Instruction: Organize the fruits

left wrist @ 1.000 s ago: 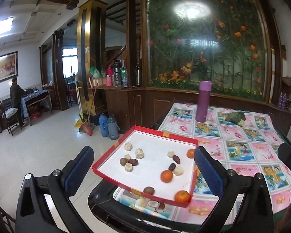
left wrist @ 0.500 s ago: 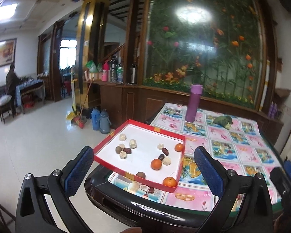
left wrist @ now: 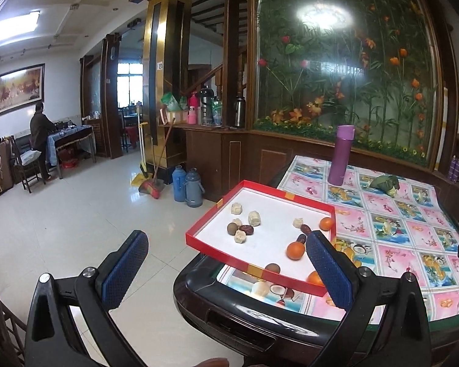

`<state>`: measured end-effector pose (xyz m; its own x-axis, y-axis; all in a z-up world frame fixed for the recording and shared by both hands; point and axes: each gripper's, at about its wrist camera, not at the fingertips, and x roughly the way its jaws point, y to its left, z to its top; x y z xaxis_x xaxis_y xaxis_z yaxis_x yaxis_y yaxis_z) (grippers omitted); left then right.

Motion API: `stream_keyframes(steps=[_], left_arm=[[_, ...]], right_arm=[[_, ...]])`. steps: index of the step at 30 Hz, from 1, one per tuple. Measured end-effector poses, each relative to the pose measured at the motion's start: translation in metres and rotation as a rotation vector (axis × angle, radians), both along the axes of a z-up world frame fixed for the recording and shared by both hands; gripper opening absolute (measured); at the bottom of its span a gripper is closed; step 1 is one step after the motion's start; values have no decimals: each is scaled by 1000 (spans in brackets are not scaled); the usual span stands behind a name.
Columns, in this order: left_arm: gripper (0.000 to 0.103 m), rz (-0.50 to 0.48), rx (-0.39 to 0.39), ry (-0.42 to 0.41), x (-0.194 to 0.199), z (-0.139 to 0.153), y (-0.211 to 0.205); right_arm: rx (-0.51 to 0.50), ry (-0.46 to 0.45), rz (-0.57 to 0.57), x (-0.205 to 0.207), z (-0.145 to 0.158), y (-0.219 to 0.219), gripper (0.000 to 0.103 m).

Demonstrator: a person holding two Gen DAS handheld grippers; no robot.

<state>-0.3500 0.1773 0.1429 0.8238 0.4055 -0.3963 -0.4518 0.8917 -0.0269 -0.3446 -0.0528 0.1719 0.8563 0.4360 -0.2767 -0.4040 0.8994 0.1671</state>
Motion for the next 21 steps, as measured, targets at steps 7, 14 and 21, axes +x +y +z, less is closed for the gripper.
stream_keyframes(steps=[7,14,21], left_arm=[[103,2,0,8,-3,-1,3],[103,13,-12,26,-1,-1,3],[103,-2,5,49,2,-3,0]], right_arm=[[-10,28,21,5,-4,11,103],[-29,21,33,1,-6,16,103],[-34,27,39,0,-8,19,103]])
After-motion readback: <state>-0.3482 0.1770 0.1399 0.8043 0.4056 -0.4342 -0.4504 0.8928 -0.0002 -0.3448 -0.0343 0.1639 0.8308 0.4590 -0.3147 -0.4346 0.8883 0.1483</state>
